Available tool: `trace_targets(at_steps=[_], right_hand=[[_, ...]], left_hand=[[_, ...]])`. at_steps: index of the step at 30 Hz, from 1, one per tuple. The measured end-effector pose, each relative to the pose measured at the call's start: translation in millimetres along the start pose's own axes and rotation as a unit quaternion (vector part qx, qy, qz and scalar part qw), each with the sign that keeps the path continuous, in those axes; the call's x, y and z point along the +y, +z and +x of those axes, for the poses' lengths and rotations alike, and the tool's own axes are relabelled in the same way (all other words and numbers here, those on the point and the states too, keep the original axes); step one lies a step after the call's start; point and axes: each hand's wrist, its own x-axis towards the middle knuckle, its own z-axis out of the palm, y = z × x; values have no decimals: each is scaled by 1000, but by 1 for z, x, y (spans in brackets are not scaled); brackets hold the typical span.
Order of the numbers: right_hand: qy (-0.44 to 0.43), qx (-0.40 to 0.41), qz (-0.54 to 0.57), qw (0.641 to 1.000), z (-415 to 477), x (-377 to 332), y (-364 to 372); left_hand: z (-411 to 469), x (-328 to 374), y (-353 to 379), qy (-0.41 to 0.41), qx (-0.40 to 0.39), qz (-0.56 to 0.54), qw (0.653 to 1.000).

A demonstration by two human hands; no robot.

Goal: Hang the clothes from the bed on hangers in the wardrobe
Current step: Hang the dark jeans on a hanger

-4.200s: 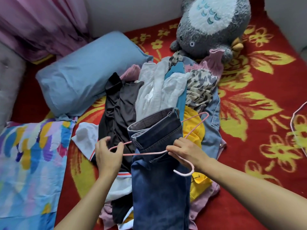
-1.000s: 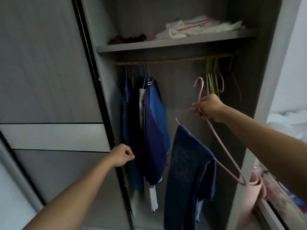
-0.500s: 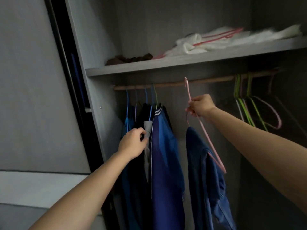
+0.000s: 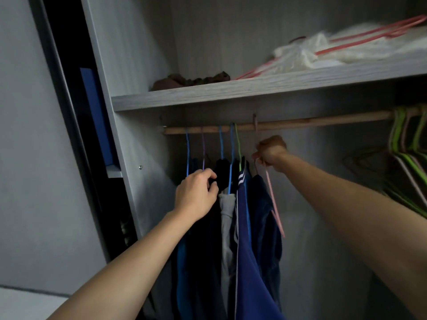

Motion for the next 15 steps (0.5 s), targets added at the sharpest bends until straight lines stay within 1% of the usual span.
trace_targets(at_steps=[2, 4, 6, 7, 8, 9, 10, 12, 13, 15], right_hand=[[7, -29, -6, 1000, -5, 9, 11], [-8, -54, -5, 998, -9, 12, 10], [-22, -57, -38, 997, -10, 11, -3], [-27, -42, -64, 997, -10, 11, -14], [-40, -9, -109, 993, -10, 11, -27], [-60, 40, -178, 981, -12, 14, -44], [-78, 93, -269, 955, -16, 17, -61], [-79, 177, -441, 876, -30, 27, -98], [-69, 203, -495, 842, -39, 34, -116], [-39, 225, -569, 790, -56, 46, -148]], left_hand=[[13, -2, 4, 6, 2, -7, 1000], [28, 4, 7, 17, 14, -15, 1000], [42, 16, 13, 52, 33, -20, 998], [47, 23, 17, 79, 40, -27, 996], [52, 32, 22, 108, 43, -39, 992], [56, 41, 28, 137, 40, -53, 988], [58, 50, 36, 165, 31, -66, 984], [59, 69, 52, 218, 0, -72, 973], [59, 78, 59, 240, -21, -61, 969], [58, 89, 70, 266, -77, -31, 960]])
